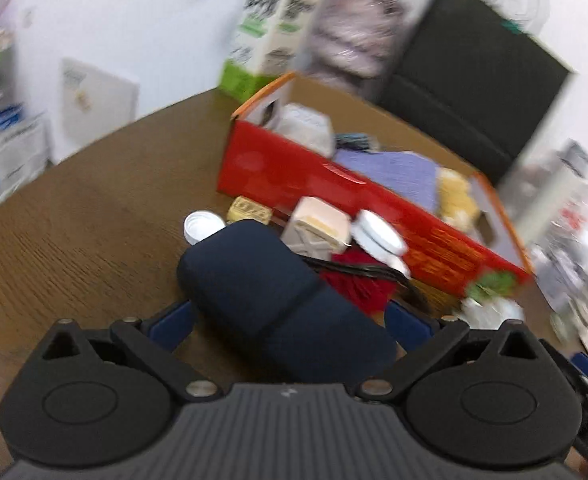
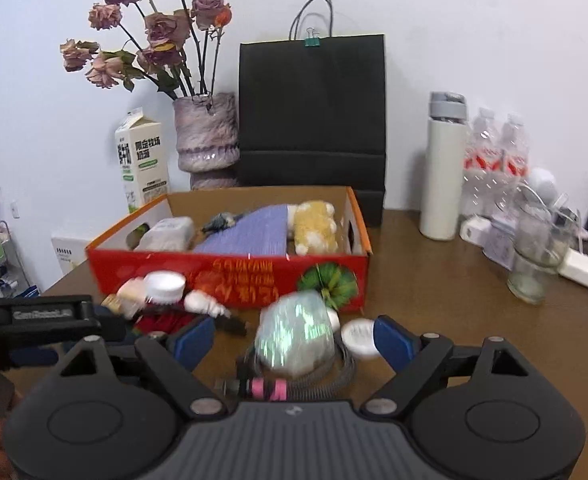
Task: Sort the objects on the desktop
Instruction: 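Grasp the navy case with left tool while right tool grasps the clear bag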
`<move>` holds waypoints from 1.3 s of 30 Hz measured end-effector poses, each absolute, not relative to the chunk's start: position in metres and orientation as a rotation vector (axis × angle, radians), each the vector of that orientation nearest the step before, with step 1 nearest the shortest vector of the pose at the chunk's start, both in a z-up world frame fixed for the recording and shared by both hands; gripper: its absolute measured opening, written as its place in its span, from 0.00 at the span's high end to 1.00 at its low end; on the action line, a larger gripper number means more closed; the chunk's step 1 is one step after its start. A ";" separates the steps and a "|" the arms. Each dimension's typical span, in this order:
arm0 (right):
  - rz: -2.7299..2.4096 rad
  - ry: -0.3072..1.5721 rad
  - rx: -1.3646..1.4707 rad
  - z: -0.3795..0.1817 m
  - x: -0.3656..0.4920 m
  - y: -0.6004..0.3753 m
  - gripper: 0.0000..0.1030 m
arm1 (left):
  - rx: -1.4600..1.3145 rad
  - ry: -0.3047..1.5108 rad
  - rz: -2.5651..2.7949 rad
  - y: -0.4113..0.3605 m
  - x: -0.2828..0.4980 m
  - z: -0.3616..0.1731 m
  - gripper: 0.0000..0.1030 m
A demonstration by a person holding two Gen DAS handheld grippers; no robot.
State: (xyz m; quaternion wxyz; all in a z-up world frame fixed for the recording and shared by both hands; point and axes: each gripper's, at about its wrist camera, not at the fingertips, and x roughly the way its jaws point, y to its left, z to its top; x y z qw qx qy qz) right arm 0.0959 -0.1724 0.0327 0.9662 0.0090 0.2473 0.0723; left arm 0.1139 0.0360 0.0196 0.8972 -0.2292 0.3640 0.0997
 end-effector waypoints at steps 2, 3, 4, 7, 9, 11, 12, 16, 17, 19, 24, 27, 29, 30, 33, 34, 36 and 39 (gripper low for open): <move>0.152 0.521 0.013 0.025 0.114 -0.168 0.21 | -0.470 0.749 0.254 0.032 0.122 0.015 0.00; 0.151 0.534 0.016 0.021 0.122 -0.167 0.29 | -0.452 0.749 0.265 0.030 0.123 0.015 0.04; 0.149 0.548 0.022 0.016 0.129 -0.167 0.33 | -0.441 0.748 0.265 0.028 0.122 0.015 0.07; 0.144 0.607 0.057 0.000 0.139 -0.172 0.72 | -0.442 0.706 0.206 0.030 0.106 0.013 0.17; 0.181 0.618 0.104 -0.007 0.136 -0.179 0.76 | -0.451 0.685 0.175 0.034 0.092 0.013 0.26; 0.189 0.599 0.130 -0.007 0.127 -0.183 0.82 | -0.424 0.672 0.158 0.034 0.082 0.014 0.32; 0.185 0.579 0.131 -0.005 0.121 -0.184 0.84 | -0.396 0.668 0.154 0.034 0.079 0.016 0.34; 0.178 0.506 0.132 0.014 0.092 -0.187 0.85 | -0.295 0.663 0.112 0.035 0.058 0.018 0.38; 0.179 0.486 0.125 0.019 0.079 -0.187 0.85 | -0.284 0.665 0.091 0.037 0.048 0.019 0.38; 0.208 0.455 0.125 0.026 0.050 -0.189 0.85 | -0.261 0.670 0.065 0.041 0.028 0.019 0.38; 0.347 0.556 0.080 0.012 -0.005 -0.184 0.85 | -0.115 0.652 -0.075 0.035 -0.037 0.019 0.38; 0.351 0.610 -0.023 -0.002 -0.035 -0.174 0.83 | -0.079 0.660 -0.127 0.033 -0.064 0.020 0.36; 0.351 0.619 -0.048 -0.005 -0.049 -0.172 0.73 | -0.076 0.673 -0.139 0.032 -0.070 0.019 0.31; 0.357 0.624 -0.051 -0.006 -0.054 -0.172 0.59 | -0.071 0.675 -0.141 0.032 -0.070 0.019 0.29; 0.383 0.602 -0.054 -0.002 -0.062 -0.170 0.40 | -0.081 0.699 -0.119 0.031 -0.060 0.016 0.26; 0.374 0.589 -0.061 0.002 -0.063 -0.169 0.40 | -0.089 0.703 -0.108 0.032 -0.057 0.015 0.25; 0.354 0.563 -0.057 0.006 -0.063 -0.167 0.40 | -0.097 0.697 -0.092 0.033 -0.049 0.013 0.25; 0.345 0.550 -0.038 0.005 -0.051 -0.162 0.40 | -0.117 0.699 -0.067 0.032 -0.036 0.013 0.25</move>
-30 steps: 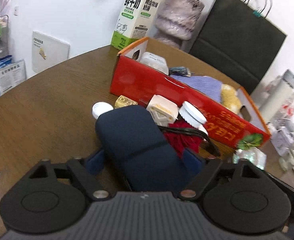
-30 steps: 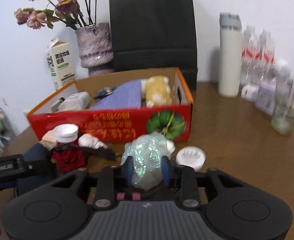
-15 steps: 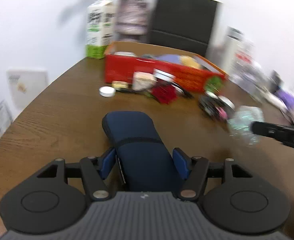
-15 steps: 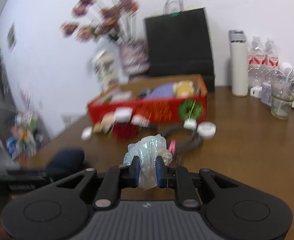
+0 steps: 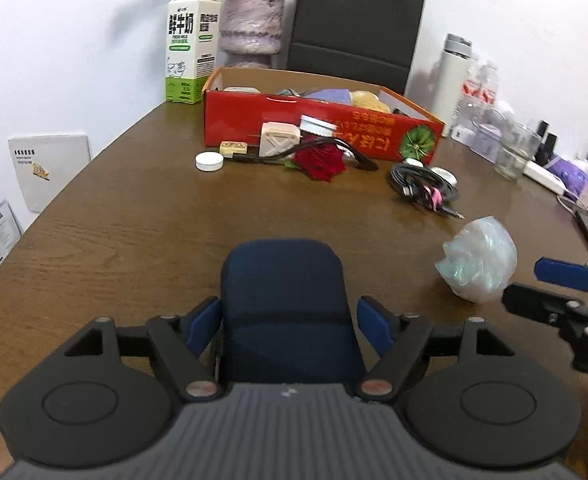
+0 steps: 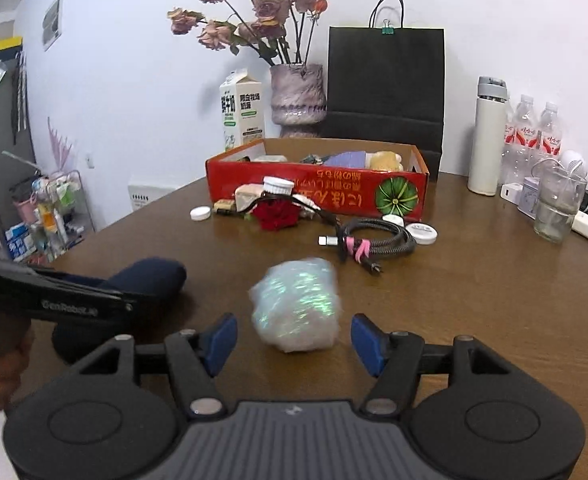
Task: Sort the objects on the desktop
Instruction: 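Grasp the navy case with left tool while right tool grasps the clear bag, then lower navy case into box with left tool while right tool drops clear bag in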
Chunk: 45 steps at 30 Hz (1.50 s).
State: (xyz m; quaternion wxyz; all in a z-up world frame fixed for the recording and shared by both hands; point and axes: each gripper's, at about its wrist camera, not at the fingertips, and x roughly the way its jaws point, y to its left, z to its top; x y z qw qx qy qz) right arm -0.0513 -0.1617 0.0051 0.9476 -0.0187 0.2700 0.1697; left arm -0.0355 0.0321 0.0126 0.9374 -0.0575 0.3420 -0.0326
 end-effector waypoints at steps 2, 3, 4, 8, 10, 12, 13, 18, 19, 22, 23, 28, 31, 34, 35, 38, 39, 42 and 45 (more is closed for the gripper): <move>0.341 0.539 -0.029 0.001 -0.038 -0.158 0.40 | -0.114 0.704 -0.070 0.029 -0.031 0.012 0.23; 0.335 0.542 -0.030 -0.001 -0.031 -0.156 0.41 | -0.102 0.702 -0.073 0.027 -0.031 0.011 0.25; 0.319 0.553 -0.033 -0.004 -0.021 -0.152 0.42 | -0.088 0.697 -0.074 0.025 -0.031 0.010 0.30; 0.275 0.590 0.026 -0.008 0.008 -0.152 0.43 | -0.069 0.677 -0.087 0.024 -0.035 0.009 0.35; 0.283 0.594 0.067 -0.009 0.017 -0.155 0.59 | -0.068 0.667 -0.089 0.024 -0.037 0.009 0.37; 0.285 0.623 0.078 -0.012 0.026 -0.154 0.69 | -0.071 0.664 -0.088 0.024 -0.038 0.010 0.39; 0.283 0.622 0.078 -0.013 0.027 -0.154 0.72 | -0.076 0.663 -0.089 0.024 -0.038 0.011 0.39; 0.337 0.625 0.006 -0.004 0.019 -0.147 0.82 | -0.139 0.642 -0.094 0.032 -0.035 0.024 0.40; 0.345 0.615 -0.004 0.001 0.017 -0.146 0.82 | -0.145 0.622 -0.098 0.034 -0.034 0.030 0.40; 0.338 0.543 -0.013 0.027 0.014 -0.149 0.82 | -0.158 0.557 -0.103 0.040 -0.026 0.053 0.40; 0.334 0.515 -0.010 0.035 0.015 -0.151 0.82 | -0.162 0.532 -0.105 0.042 -0.021 0.062 0.40; 0.296 0.407 -0.041 0.078 0.045 -0.166 0.81 | -0.128 0.414 -0.091 0.039 0.026 0.108 0.40; 0.299 0.386 -0.019 0.100 0.077 -0.175 0.81 | -0.137 0.394 -0.123 0.034 0.068 0.136 0.40; 0.322 0.402 0.000 0.118 0.122 -0.178 0.80 | -0.197 0.421 -0.163 0.034 0.121 0.156 0.40; 0.321 0.415 -0.019 0.121 0.139 -0.176 0.80 | -0.202 0.430 -0.175 0.032 0.136 0.160 0.40; 0.278 0.448 -0.125 0.123 0.188 -0.159 0.80 | -0.192 0.460 -0.186 0.024 0.189 0.163 0.40; 0.280 0.472 -0.135 0.121 0.205 -0.154 0.80 | -0.193 0.489 -0.177 0.024 0.206 0.159 0.40; 0.306 0.572 -0.158 0.105 0.262 -0.139 0.80 | -0.188 0.568 -0.111 0.020 0.261 0.139 0.40; 0.329 0.705 -0.221 0.073 0.318 -0.120 0.80 | -0.155 0.685 -0.022 0.009 0.309 0.103 0.40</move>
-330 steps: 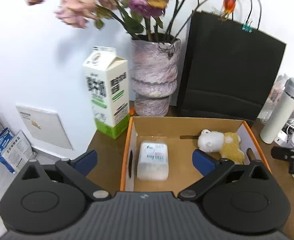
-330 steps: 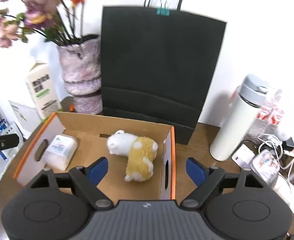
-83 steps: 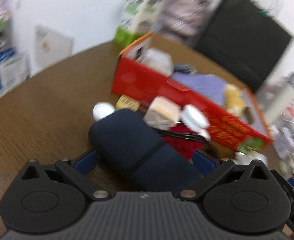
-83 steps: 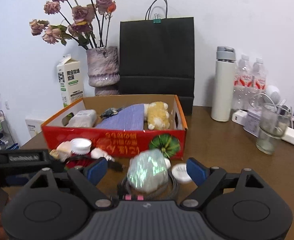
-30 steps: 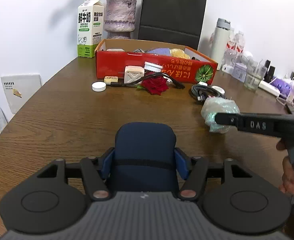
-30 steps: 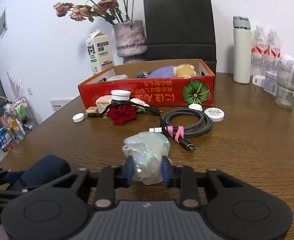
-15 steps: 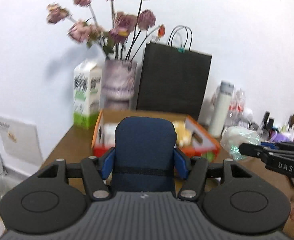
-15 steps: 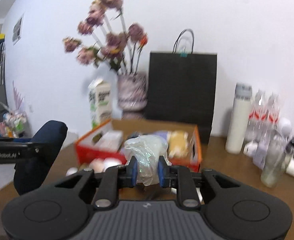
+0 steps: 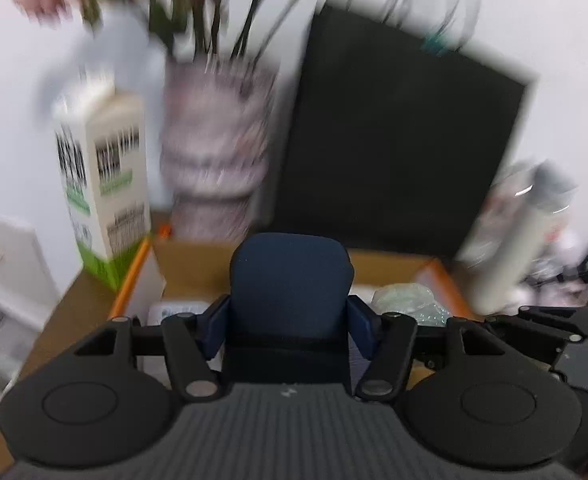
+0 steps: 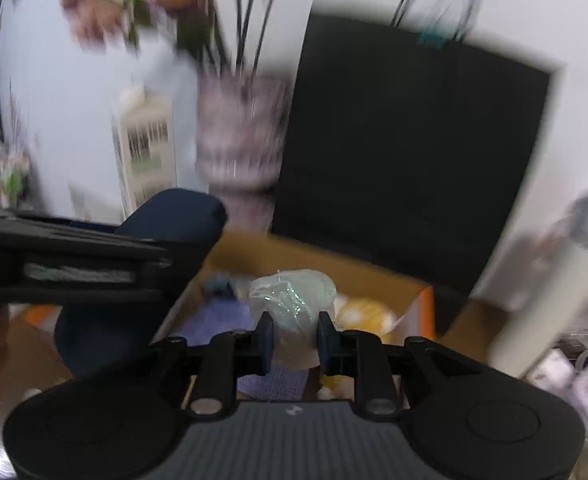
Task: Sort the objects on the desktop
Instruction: 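Lower navy case into box with left tool while right tool drops clear bag in, then move both tools back toward the white lids on the table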
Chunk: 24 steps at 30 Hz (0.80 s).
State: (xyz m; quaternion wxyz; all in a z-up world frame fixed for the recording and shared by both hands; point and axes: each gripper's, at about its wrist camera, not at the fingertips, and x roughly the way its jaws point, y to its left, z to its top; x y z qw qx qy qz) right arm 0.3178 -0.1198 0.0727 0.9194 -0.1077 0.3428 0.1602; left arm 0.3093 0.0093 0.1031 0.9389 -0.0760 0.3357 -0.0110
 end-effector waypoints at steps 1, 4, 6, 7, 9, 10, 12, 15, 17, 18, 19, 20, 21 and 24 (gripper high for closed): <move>0.327 0.749 -0.219 0.061 0.332 -0.116 0.80 | -0.152 0.735 -0.009 0.008 0.325 0.089 0.40; 0.312 0.890 -0.185 0.030 0.368 -0.113 0.80 | -0.196 0.845 -0.008 0.012 0.352 0.056 0.39; 0.303 0.962 -0.166 0.014 0.380 -0.115 0.80 | -0.200 0.880 0.001 0.013 0.358 0.039 0.39; 0.294 0.977 -0.165 0.008 0.383 -0.115 0.78 | -0.186 0.879 0.003 0.012 0.358 0.035 0.39; 0.292 0.979 -0.158 0.005 0.385 -0.117 0.78 | -0.164 0.869 -0.022 0.010 0.355 0.035 0.37; 0.292 0.978 -0.149 0.005 0.385 -0.117 0.77 | -0.171 0.873 -0.024 0.010 0.354 0.036 0.33; 0.292 0.976 -0.139 0.005 0.383 -0.119 0.69 | -0.161 0.860 -0.026 0.011 0.347 0.043 0.31; 0.311 0.991 -0.115 0.013 0.373 -0.124 0.49 | -0.107 0.832 -0.064 0.011 0.333 0.065 0.30; 0.303 0.973 -0.090 0.024 0.366 -0.130 0.37 | -0.065 0.802 -0.049 0.014 0.324 0.081 0.26; 0.287 0.962 -0.089 0.032 0.362 -0.133 0.33 | -0.059 0.790 -0.035 0.017 0.319 0.088 0.23; 0.266 0.950 -0.090 0.041 0.357 -0.136 0.32 | -0.061 0.780 -0.023 0.020 0.311 0.095 0.22; 0.249 0.943 -0.088 0.048 0.352 -0.140 0.32 | -0.063 0.782 -0.015 0.022 0.307 0.100 0.21; 0.232 0.936 -0.081 0.056 0.347 -0.145 0.32 | -0.063 0.792 -0.002 0.025 0.301 0.104 0.20; 0.203 0.913 -0.053 0.080 0.329 -0.159 0.31 | -0.069 0.824 0.045 0.033 0.286 0.110 0.19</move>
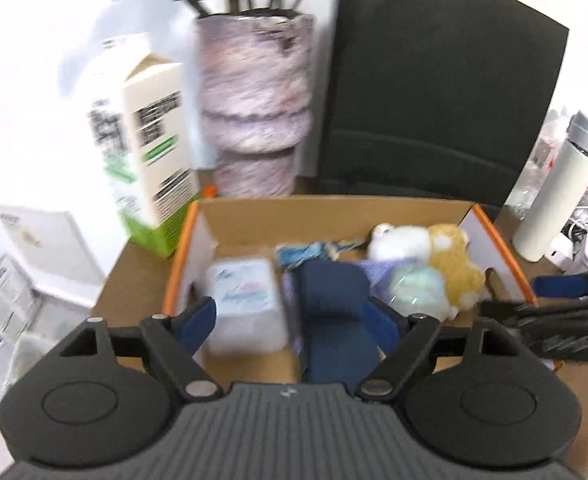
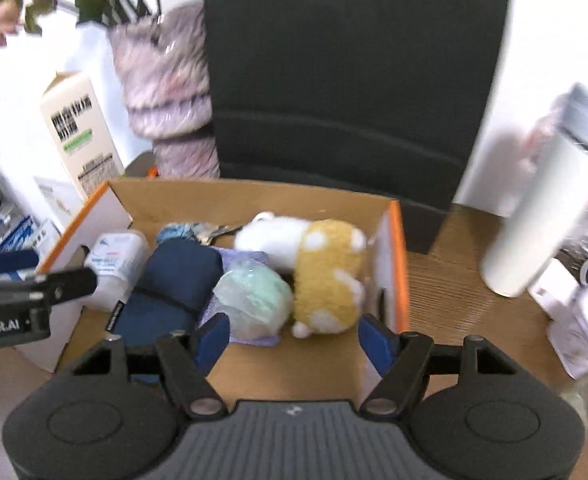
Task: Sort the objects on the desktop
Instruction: 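Move both tools back toward the white lids on the table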
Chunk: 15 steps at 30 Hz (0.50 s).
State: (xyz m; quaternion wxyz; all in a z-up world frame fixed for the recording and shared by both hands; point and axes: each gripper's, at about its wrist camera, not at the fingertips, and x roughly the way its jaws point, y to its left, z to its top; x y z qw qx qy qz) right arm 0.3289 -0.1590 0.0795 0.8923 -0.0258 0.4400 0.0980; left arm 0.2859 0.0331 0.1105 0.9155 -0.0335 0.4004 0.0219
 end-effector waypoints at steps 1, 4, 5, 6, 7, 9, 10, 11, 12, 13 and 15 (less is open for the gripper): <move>0.197 0.904 -0.053 0.086 0.322 -0.163 0.30 | -0.076 0.826 0.058 0.036 0.279 0.113 0.17; 0.167 0.865 -0.093 0.101 0.294 -0.170 0.27 | -0.083 0.817 0.075 0.044 0.261 0.116 0.13; 0.155 0.843 -0.116 0.104 0.284 -0.172 0.26 | -0.077 0.812 0.072 0.047 0.253 0.117 0.13; 0.145 0.822 -0.139 0.106 0.273 -0.175 0.24 | -0.066 0.808 0.071 0.050 0.245 0.117 0.12; 0.131 0.800 -0.158 0.107 0.261 -0.178 0.23 | -0.053 0.804 0.080 0.053 0.238 0.117 0.12; 0.110 0.778 -0.165 0.108 0.244 -0.184 0.23 | -0.038 0.791 0.108 0.058 0.221 0.117 0.12; 0.107 0.769 -0.156 0.107 0.236 -0.185 0.23 | -0.036 0.780 0.126 0.059 0.212 0.116 0.11; 0.110 0.759 -0.148 0.106 0.226 -0.186 0.23 | -0.035 0.768 0.127 0.060 0.202 0.115 0.10; 0.119 0.744 -0.145 0.104 0.216 -0.186 0.23 | -0.033 0.764 0.125 0.060 0.191 0.113 0.09; 0.127 0.725 -0.139 0.102 0.205 -0.186 0.22 | -0.036 0.755 0.118 0.059 0.177 0.111 0.07; 0.128 0.691 -0.116 0.095 0.180 -0.186 0.21 | -0.045 0.714 0.061 0.057 0.147 0.105 0.04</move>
